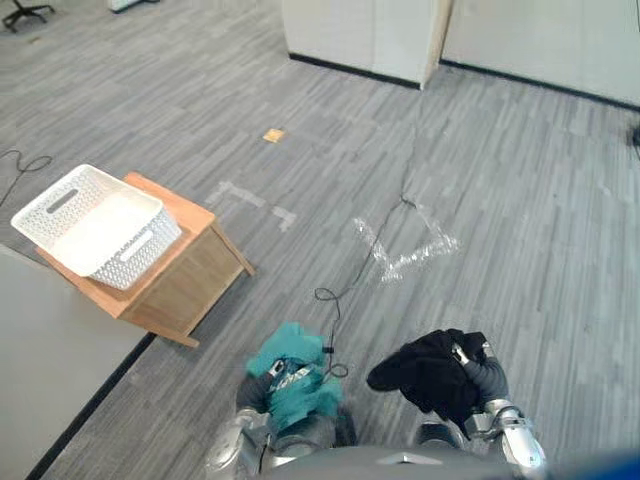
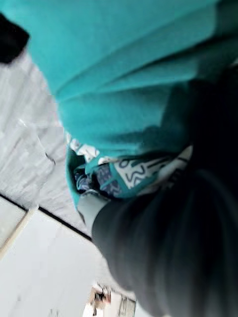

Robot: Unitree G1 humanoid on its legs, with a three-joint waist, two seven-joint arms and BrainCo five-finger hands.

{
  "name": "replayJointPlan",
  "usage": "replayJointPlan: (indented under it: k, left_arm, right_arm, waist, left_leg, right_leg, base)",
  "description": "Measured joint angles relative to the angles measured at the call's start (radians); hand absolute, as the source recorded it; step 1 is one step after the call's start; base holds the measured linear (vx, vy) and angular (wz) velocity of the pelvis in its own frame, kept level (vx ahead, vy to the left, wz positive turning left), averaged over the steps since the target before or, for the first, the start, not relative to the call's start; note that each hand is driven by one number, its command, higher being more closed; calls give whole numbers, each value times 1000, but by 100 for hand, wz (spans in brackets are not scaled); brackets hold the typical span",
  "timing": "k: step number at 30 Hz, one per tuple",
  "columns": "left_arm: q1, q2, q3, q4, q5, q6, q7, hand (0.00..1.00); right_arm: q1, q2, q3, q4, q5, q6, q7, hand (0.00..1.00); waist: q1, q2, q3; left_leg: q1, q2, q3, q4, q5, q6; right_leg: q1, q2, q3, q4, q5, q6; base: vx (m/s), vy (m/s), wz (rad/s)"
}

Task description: Tidy the bed and pick cloth on bed and put in laundry

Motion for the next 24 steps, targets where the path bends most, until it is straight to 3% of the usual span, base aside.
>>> replayJointPlan:
  k: [2, 3, 4, 5, 6, 7, 8, 9, 11, 12, 13, 14, 15, 16, 17, 18, 19, 20, 21, 22, 23, 24]
  left_arm:
    - [-28, 3, -13, 2, -1, 8, 11, 100]
    - [-70, 7, -40, 3, -2, 21, 22, 100]
    - [-81, 7, -44, 4, -2, 24, 23, 100]
    - [-101, 2, -60, 4, -2, 31, 33, 100]
    - [-102, -11, -62, 3, -2, 28, 42, 100]
    - [-101, -11, -63, 3, -2, 26, 42, 100]
    - [-92, -16, -62, 1, -2, 17, 44, 100]
    - [-69, -26, -63, 0, -3, 13, 61, 100]
    - [-27, -51, -69, -2, -2, 13, 89, 100]
    - [-14, -54, -68, -3, -1, 13, 90, 100]
    - [-8, -66, -60, -7, -1, 13, 92, 100]
    - [17, -82, -35, -44, -1, 12, 92, 100]
    - [31, -87, -29, -56, -1, 11, 91, 100]
    - [69, -93, -27, -79, -1, -5, 78, 100]
    - [84, -87, -25, -90, -2, -17, 71, 100]
    - [84, -84, -24, -90, -2, -20, 70, 100]
    - [81, -84, -18, -91, -4, -25, 65, 100]
    - [72, -89, -17, -91, -6, -26, 56, 100]
    - [65, -98, -16, -91, -12, -26, 53, 100]
    - [65, -99, -15, -91, -12, -26, 53, 100]
    - [59, -99, -16, -90, -12, -25, 53, 100]
    - [55, -99, -15, -90, -12, -25, 53, 100]
  right_arm:
    - [-1, -1, 14, 15, 0, 7, -3, 100]
    - [13, -1, 29, 24, -2, 22, -16, 100]
    - [21, 6, 30, 21, -2, 27, -21, 100]
    - [47, 27, 33, -7, -2, 30, -44, 100]
    - [95, 46, 44, -36, 18, -7, -39, 100]
    - [102, 49, 45, -41, 16, -15, -42, 100]
    - [131, 60, 55, -78, 3, -48, -54, 100]
    - [153, 55, 72, -140, -12, -63, -67, 100]
    - [156, 30, 99, -254, -25, -58, -84, 100]
    - [154, 24, 104, -275, -27, -56, -90, 100]
    - [143, 6, 117, -329, -44, -36, -106, 100]
    - [128, -3, 132, -375, -58, -5, -115, 100]
    - [124, -3, 139, -387, -59, 1, -115, 100]
    - [114, 0, 152, -396, -13, -13, -66, 100]
    - [100, 15, 134, -345, -5, -15, -41, 100]
    - [91, 15, 124, -312, -5, -10, -33, 100]
    - [57, 23, 90, -228, -2, 107, -18, 100]
    - [31, 18, 72, -136, -11, 146, -22, 100]
    - [51, 5, 74, -111, -116, 23, -71, 100]
    - [53, 3, 74, -113, -137, 6, -86, 100]
    - [45, 4, 70, -120, -166, -11, -118, 100]
    - [38, 5, 65, -113, -173, -20, -124, 100]
  waist:
    - [-16, 2, 17]
    - [-36, 18, 28]
    - [-39, 19, 29]
    - [-44, 8, 33]
    - [-51, 10, 37]
    - [-51, 8, 36]
    - [-51, -2, 35]
    - [-56, 7, 33]
    - [-51, 51, 18]
    - [-51, 60, 17]
    - [-60, 69, 33]
    - [-46, 74, 34]
    - [-41, 72, 36]
    - [-29, 67, 39]
    - [-19, 56, 39]
    - [-14, 52, 38]
    - [-7, 48, 39]
    - [-4, 53, 42]
    - [-5, 62, 57]
    - [-8, 62, 58]
    - [-12, 57, 62]
    - [-12, 53, 64]
  left_leg:
    - [44, 7, -52, -22, -2, -3]
    - [69, 26, -138, -31, -35, -39]
    - [70, 26, -158, -26, -43, -47]
    - [84, 33, -212, -10, -69, -69]
    - [94, 45, -271, 19, -113, -105]
    - [95, 47, -276, 26, -120, -108]
    - [95, 51, -305, 72, -168, -134]
    - [95, 88, -342, 140, -248, -147]
    - [104, 148, -362, 168, -280, -150]
    - [98, 152, -360, 207, -269, -158]
    - [21, 177, -347, 411, -222, -154]
    - [-90, 205, -351, 666, -82, -164]
    - [-124, 218, -349, 731, -23, -167]
    - [-219, 252, -328, 935, 12, -175]
    - [-269, 258, -282, 997, 8, -170]
    - [-279, 256, -260, 993, 6, -169]
    - [-302, 245, -200, 943, -6, -175]
    - [-324, 226, -138, 855, -21, -191]
    - [-321, 196, -68, 722, -36, -206]
    - [-321, 184, -38, 657, -40, -208]
    - [-314, 130, 37, 448, -31, -204]
    - [-307, 108, 57, 365, -12, -198]
  right_leg:
    - [-46, 25, 1, -65, -23, -39]
    - [-122, 49, 6, -174, -30, -54]
    - [-146, 46, 13, -210, -27, -52]
    - [-182, 43, 53, -361, -5, -40]
    - [-170, 42, 111, -583, 56, -39]
    - [-170, 42, 118, -603, 64, -39]
    - [-170, 33, 159, -662, 116, -33]
    - [-171, 49, 136, -580, 173, -55]
    - [-200, 74, 70, -437, 35, -93]
    - [-196, 73, 60, -421, 12, -105]
    - [-148, 80, 13, -409, -31, -125]
    - [-86, 94, -28, -415, -69, -146]
    - [-67, 99, -33, -418, -82, -153]
    - [-3, 115, -59, -442, -114, -164]
    - [59, 117, -67, -483, -125, -173]
    - [81, 116, -68, -504, -125, -174]
    - [147, 113, -78, -575, -120, -173]
    - [211, 112, -93, -631, -112, -183]
    - [265, 103, -119, -670, -103, -184]
    - [280, 99, -126, -680, -104, -185]
    - [319, 92, -138, -715, -101, -180]
    - [334, 90, -139, -729, -99, -178]
  base:
    - [386, -116, 94]
    - [261, -123, 104]
    - [404, -250, 143]
    - [348, -277, 140]
    - [425, -349, 125]
    - [309, -272, 101]
    - [359, -317, 74]
    - [458, -401, 80]
    - [511, -394, 58]
    - [473, -320, 73]
    - [435, -309, 77]
    - [414, -310, 70]
    - [442, -315, 49]
    - [479, -275, 36]
    - [394, -218, 33]
    - [365, -138, 20]
    - [448, -90, 17]
    - [647, -75, 30]
    - [469, -12, 30]
    - [475, 36, 28]
    - [276, 21, 16]
    - [481, 38, 14]
